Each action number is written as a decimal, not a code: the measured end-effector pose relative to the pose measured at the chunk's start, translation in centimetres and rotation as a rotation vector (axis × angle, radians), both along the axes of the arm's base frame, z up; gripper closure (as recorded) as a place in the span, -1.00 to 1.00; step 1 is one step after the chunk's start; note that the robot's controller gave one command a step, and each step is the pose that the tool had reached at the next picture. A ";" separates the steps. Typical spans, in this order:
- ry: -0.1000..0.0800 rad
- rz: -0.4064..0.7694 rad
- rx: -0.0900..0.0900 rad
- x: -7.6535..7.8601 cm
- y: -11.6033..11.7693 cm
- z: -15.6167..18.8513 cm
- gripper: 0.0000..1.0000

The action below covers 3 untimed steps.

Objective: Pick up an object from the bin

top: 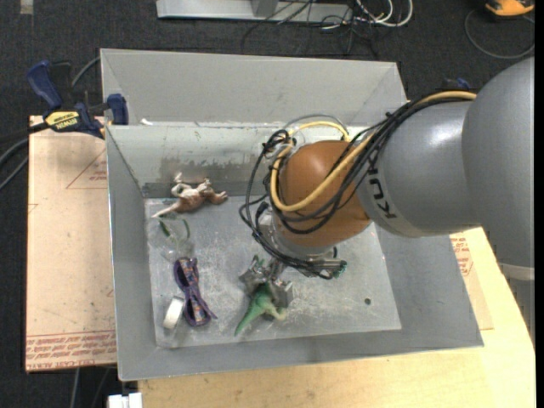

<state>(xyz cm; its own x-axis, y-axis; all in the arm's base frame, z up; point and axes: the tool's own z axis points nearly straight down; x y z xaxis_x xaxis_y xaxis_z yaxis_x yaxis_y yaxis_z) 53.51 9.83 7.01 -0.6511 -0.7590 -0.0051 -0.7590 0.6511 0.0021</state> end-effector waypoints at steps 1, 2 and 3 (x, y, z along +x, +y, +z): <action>-0.001 -0.005 0.002 -1.9 0.5 9.3 1.00; -0.001 -0.006 0.002 -1.9 0.4 9.3 1.00; 0.008 -0.001 0.000 -2.0 0.5 9.9 1.00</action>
Offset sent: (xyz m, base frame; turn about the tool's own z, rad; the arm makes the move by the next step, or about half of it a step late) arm 0.0000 0.0000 0.0000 0.0000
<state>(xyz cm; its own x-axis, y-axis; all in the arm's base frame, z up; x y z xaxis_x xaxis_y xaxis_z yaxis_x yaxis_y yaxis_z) 51.48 10.28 16.95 -0.6523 -0.7580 -0.0004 -0.7580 0.6522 0.0082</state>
